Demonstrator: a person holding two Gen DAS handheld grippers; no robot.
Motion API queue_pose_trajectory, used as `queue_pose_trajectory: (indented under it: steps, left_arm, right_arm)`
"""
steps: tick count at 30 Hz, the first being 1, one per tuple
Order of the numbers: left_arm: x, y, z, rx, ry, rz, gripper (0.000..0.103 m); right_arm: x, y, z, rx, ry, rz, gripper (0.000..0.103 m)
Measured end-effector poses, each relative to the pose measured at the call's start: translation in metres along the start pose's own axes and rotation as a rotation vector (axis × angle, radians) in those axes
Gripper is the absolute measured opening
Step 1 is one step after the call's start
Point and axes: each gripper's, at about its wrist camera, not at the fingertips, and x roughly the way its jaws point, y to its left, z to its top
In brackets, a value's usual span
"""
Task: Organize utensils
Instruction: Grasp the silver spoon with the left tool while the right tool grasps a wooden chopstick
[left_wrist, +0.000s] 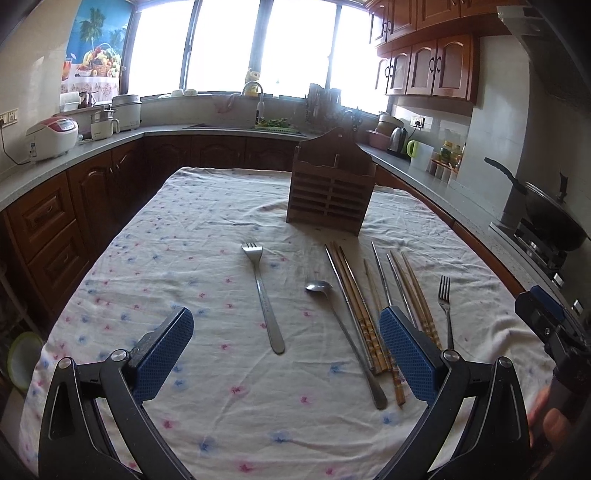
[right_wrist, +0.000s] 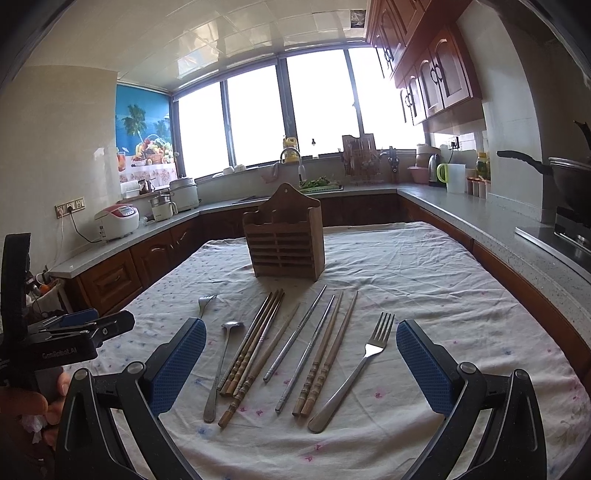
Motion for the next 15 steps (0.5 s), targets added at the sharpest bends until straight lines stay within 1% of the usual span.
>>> queue_pose_trajectory:
  steps: [3, 8, 10, 11, 13, 14, 15]
  left_arm:
    - [0.016, -0.001, 0.009, -0.015, 0.052, -0.026, 0.102]
    - [0.045, -0.001, 0.019, -0.033, 0.140, -0.058, 0.094]
    - [0.056, -0.001, 0.022, -0.039, 0.175, -0.074, 0.089]
    - [0.061, -0.002, 0.023, -0.040, 0.190, -0.081, 0.089]
    - [0.071, -0.005, 0.024, -0.039, 0.223, -0.088, 0.085]
    - [0.075, -0.006, 0.025, -0.038, 0.238, -0.094, 0.084]
    - [0.080, -0.008, 0.025, -0.036, 0.253, -0.101, 0.081]
  right_arm:
    - [0.012, -0.006, 0.006, 0.020, 0.037, -0.004, 0.103]
    - [0.035, -0.018, 0.014, 0.070, 0.096, 0.004, 0.102]
    - [0.046, -0.024, 0.017, 0.092, 0.124, 0.008, 0.095]
    - [0.051, -0.026, 0.018, 0.102, 0.141, 0.011, 0.093]
    - [0.063, -0.031, 0.020, 0.118, 0.172, 0.011, 0.080]
    - [0.069, -0.033, 0.021, 0.126, 0.189, 0.010, 0.077]
    - [0.075, -0.035, 0.022, 0.134, 0.204, 0.010, 0.071]
